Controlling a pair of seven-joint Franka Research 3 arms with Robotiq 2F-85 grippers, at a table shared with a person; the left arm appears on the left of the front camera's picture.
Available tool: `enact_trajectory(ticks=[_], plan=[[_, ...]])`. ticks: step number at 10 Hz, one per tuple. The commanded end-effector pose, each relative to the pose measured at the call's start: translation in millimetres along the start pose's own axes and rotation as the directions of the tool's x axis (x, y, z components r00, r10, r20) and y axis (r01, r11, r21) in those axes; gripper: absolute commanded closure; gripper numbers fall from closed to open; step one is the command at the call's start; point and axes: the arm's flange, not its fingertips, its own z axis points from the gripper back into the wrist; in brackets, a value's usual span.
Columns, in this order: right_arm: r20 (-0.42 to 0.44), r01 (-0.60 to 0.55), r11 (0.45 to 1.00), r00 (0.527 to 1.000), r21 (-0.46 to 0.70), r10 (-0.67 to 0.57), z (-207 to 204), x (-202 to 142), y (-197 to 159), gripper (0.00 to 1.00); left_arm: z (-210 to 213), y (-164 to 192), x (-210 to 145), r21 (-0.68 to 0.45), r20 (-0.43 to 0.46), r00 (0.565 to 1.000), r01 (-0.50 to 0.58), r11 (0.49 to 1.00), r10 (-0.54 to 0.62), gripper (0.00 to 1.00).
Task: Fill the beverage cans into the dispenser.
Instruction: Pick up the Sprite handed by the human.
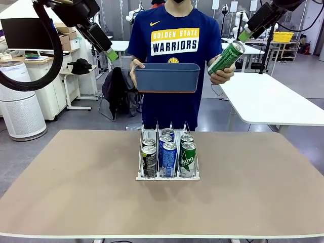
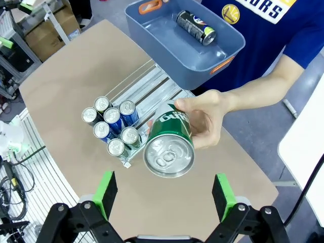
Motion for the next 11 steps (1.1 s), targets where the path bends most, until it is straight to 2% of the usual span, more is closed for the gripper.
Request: enact_trajectory(ticks=[1, 3, 11], plan=[[-0.010, -0.002, 1.000, 1.000, -0.003, 0.002, -9.9, -1.8, -8.1, 0.00, -0.4, 1.2, -0.3, 0.005, 0.002, 1.000, 0.000, 1.000, 0.000, 0.00], [-0.017, 0.020, 0.999, 1.000, 0.027, -0.019, -8.8, -1.8, -8.0, 0.00, -0.4, 1.2, -0.3, 0.005, 0.002, 1.000, 0.000, 1.000, 0.000, 0.00], [0.004, 0.035, 0.999, 0.999, 0.006, -0.035, -10.7, 0.2, -8.4, 0.00, -0.4, 1.2, -0.3, 0.005, 0.002, 1.000, 0.000, 1.000, 0.000, 0.00]])
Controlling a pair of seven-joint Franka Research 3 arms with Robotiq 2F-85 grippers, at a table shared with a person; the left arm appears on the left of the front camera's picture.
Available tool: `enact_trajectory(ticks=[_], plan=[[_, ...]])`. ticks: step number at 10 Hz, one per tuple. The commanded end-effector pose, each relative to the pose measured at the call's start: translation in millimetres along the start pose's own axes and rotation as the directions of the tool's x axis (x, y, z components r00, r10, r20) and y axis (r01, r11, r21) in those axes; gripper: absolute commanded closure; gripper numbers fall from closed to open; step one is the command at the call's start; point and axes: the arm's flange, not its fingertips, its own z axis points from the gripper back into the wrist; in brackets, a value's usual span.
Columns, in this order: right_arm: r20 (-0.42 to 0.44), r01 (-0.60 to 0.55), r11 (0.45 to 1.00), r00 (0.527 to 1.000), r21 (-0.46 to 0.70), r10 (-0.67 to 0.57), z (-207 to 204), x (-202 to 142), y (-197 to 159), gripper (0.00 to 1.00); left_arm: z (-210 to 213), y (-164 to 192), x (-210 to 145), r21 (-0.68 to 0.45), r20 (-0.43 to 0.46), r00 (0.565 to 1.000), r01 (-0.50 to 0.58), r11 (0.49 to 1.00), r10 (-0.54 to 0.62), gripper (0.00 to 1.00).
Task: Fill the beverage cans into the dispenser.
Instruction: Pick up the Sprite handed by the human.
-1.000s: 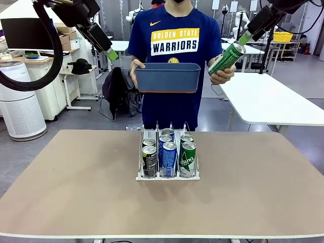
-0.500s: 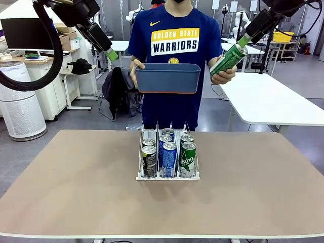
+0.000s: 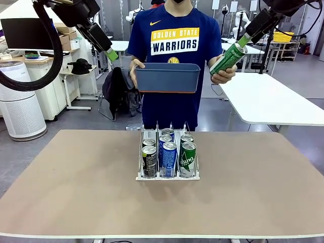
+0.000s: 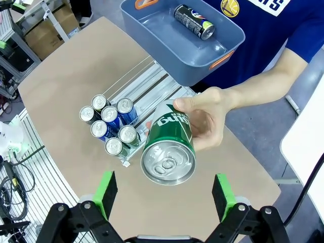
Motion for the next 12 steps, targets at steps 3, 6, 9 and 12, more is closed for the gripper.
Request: enact_trajectory(ticks=[3, 6, 9, 12], plan=[[0.024, -0.019, 1.000, 1.000, -0.017, 0.020, -11.2, 3.6, -3.1, 0.00, -0.4, 1.2, -0.3, 0.005, 0.002, 1.000, 0.000, 1.000, 0.000, 0.00], [0.011, -0.017, 1.000, 1.000, 0.007, 0.017, -22.2, 5.7, -10.2, 0.00, -0.4, 1.2, -0.3, 0.005, 0.002, 1.000, 0.000, 1.000, 0.000, 0.00], [0.015, -0.010, 0.998, 1.000, 0.059, 0.009, -34.1, 7.1, -17.2, 0.00, -0.4, 1.2, -0.3, 0.005, 0.002, 1.000, 0.000, 1.000, 0.000, 0.00], [0.006, -0.002, 0.996, 1.000, 0.095, 0.001, -46.5, 5.8, -20.3, 0.00, -0.4, 1.2, -0.3, 0.005, 0.002, 1.000, 0.000, 1.000, 0.000, 0.00]])
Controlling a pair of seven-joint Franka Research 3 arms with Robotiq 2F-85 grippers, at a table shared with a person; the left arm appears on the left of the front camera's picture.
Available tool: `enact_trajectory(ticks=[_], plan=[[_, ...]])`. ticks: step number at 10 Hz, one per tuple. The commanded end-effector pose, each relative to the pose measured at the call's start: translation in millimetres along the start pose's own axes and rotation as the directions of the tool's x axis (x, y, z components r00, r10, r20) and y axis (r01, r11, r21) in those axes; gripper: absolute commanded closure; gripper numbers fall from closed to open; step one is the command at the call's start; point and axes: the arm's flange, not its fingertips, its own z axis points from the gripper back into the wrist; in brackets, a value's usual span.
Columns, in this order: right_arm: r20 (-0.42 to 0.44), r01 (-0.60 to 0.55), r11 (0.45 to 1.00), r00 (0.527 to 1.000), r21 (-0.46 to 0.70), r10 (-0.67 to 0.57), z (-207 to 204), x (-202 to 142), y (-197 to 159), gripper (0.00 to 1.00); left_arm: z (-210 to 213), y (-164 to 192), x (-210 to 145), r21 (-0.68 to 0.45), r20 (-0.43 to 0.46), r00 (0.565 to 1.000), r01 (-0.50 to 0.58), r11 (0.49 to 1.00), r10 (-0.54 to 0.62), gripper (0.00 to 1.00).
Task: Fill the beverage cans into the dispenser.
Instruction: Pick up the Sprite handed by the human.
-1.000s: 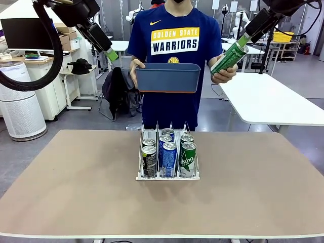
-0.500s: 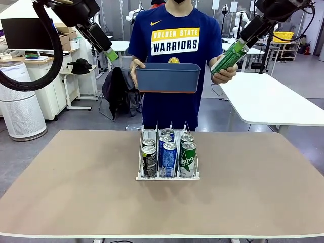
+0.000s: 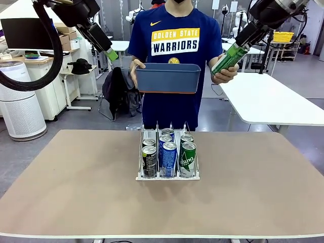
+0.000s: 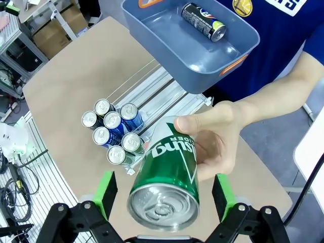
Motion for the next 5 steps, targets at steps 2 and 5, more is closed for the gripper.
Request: enact_trajectory(ticks=[2, 5], plan=[[0.007, -0.008, 0.999, 1.000, 0.036, 0.008, -5.2, -1.6, -6.2, 0.00, -0.5, 1.2, -0.4, 0.005, 0.002, 1.000, 0.000, 1.000, 0.000, 0.00], [-0.001, 0.008, 1.000, 1.000, 0.018, -0.008, -7.2, -0.3, -2.8, 0.00, -0.5, 1.2, -0.4, 0.005, 0.002, 1.000, 0.000, 1.000, 0.000, 0.00]])
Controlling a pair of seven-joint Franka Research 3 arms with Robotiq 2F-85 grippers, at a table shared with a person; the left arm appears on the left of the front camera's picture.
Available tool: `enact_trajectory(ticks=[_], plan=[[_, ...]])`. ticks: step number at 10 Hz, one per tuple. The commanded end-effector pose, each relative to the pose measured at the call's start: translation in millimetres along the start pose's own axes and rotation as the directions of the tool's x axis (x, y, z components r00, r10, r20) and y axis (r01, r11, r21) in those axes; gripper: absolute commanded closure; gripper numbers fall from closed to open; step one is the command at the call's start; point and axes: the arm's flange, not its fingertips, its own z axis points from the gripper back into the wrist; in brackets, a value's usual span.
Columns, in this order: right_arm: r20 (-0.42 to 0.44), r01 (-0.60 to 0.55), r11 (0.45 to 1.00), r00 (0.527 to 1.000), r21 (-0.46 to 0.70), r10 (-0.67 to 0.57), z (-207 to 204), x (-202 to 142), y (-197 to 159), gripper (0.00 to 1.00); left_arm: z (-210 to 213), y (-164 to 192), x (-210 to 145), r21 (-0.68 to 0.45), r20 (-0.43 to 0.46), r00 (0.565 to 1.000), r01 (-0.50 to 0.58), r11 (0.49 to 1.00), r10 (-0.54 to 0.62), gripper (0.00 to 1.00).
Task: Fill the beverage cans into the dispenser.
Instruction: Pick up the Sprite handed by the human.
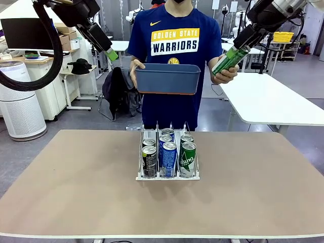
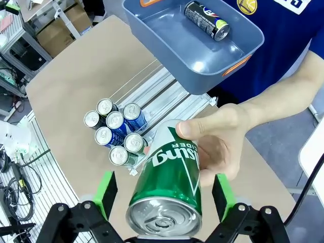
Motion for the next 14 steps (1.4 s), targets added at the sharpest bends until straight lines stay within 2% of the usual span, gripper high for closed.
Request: enact_trajectory(ticks=[1, 2, 3, 4, 5, 6, 9, 12, 14], plan=[[0.003, 0.006, 1.000, 1.000, -0.003, -0.006, 1.3, 0.2, 0.1, 0.00, -0.5, 1.2, -0.4, 0.005, 0.002, 1.000, 0.000, 1.000, 0.000, 0.00], [0.000, 0.000, 1.000, 1.000, 0.000, 0.000, 0.0, 0.0, 0.0, 0.60, -0.5, 1.2, -0.4, 0.005, 0.002, 1.000, 0.000, 1.000, 0.000, 0.00], [0.006, 0.006, 1.000, 1.000, 0.003, -0.006, -0.4, -0.7, 0.5, 0.60, -0.5, 1.2, -0.4, 0.005, 0.002, 1.000, 0.000, 1.000, 0.000, 0.00], [0.000, 0.011, 1.000, 1.000, 0.006, -0.011, -1.3, -1.3, 0.7, 1.00, -0.5, 1.2, -0.4, 0.005, 0.002, 1.000, 0.000, 1.000, 0.000, 0.00], [-0.004, 0.019, 1.000, 1.000, 0.008, -0.019, 0.4, -2.1, 0.2, 0.64, -0.5, 1.2, -0.4, 0.005, 0.002, 1.000, 0.000, 1.000, 0.000, 0.00], [0.000, 0.023, 1.000, 1.000, 0.010, -0.023, 1.8, -2.6, -0.6, 1.00, -0.5, 1.2, -0.4, 0.005, 0.002, 1.000, 0.000, 1.000, 0.000, 0.00], [-0.010, 0.036, 0.999, 0.999, 0.011, -0.036, 2.3, -4.0, -0.9, 1.00, -0.5, 1.2, -0.4, 0.005, 0.002, 1.000, 0.000, 1.000, 0.000, 0.00], [-0.005, -0.008, 0.999, 1.000, 0.035, 0.008, 3.5, -3.2, 1.9, 1.00, -0.5, 1.2, -0.4, 0.005, 0.002, 1.000, 0.000, 1.000, 0.000, 0.00], [-0.006, 0.007, 1.000, 1.000, 0.004, -0.007, 0.9, -1.8, -0.1, 1.00, -0.5, 1.2, -0.4, 0.005, 0.002, 1.000, 0.000, 1.000, 0.000, 0.00]])
